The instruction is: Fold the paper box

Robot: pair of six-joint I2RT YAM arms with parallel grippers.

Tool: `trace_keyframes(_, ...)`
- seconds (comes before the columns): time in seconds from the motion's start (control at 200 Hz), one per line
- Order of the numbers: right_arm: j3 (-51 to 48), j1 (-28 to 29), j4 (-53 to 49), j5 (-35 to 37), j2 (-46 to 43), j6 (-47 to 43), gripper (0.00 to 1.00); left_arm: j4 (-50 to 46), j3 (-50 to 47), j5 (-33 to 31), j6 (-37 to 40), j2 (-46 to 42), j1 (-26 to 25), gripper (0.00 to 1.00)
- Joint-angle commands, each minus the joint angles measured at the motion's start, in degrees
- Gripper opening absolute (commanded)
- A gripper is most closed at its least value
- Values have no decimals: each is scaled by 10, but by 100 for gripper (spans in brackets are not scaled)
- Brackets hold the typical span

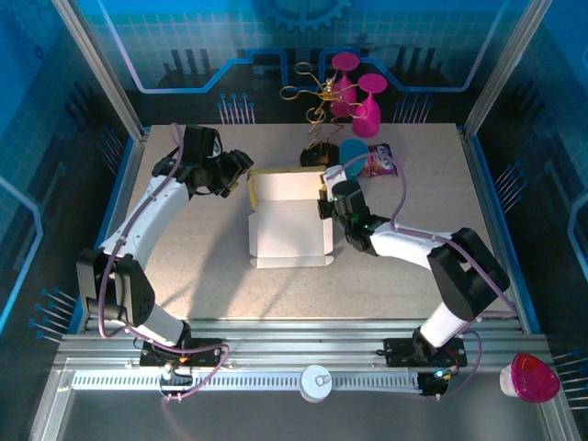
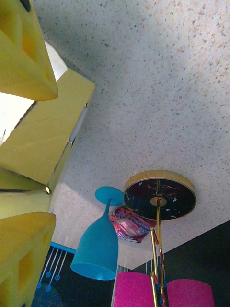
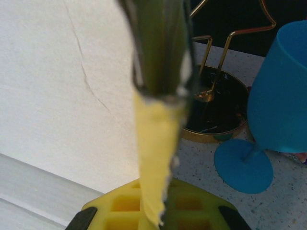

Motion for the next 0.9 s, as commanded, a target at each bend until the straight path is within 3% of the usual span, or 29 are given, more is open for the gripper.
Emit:
trace_keyframes(0.0,-14,7,78,0,24,-11,0,28,-11,27,-16,4,2,60)
trace_keyframes(0.26,-10,8,81,1,51,-3,0,53,-29,53,-12,26,-1,50)
trace_keyframes(0.896,11,6,69,8,94,13,0,63,-81,44,-1,24,-4,32)
